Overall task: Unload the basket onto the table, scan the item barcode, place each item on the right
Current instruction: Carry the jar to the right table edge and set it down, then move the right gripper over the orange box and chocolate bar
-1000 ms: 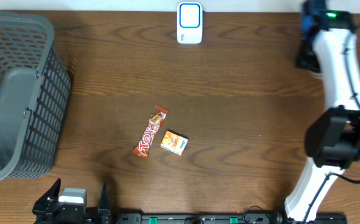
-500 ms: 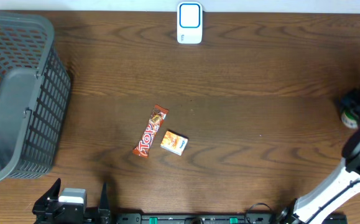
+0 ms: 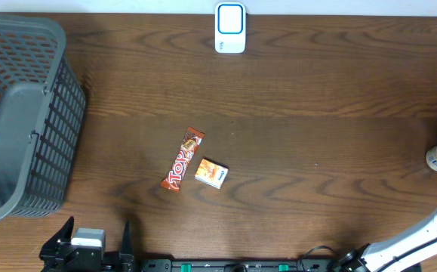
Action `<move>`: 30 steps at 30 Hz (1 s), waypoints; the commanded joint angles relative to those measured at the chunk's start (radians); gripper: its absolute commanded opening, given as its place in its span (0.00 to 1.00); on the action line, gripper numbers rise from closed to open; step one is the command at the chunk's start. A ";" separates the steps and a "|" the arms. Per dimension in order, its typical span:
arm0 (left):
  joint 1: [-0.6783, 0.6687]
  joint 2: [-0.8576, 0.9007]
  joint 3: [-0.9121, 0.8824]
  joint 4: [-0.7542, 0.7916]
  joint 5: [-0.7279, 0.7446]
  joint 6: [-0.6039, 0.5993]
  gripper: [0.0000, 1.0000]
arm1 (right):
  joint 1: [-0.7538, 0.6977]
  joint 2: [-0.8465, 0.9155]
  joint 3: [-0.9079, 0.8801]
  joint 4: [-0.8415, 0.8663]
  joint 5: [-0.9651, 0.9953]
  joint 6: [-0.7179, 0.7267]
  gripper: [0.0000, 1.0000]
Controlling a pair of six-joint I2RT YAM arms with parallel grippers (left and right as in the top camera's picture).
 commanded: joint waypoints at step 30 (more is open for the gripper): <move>-0.002 -0.002 0.006 0.000 -0.010 0.002 0.96 | 0.940 -0.433 -0.049 -0.247 -0.089 0.313 0.99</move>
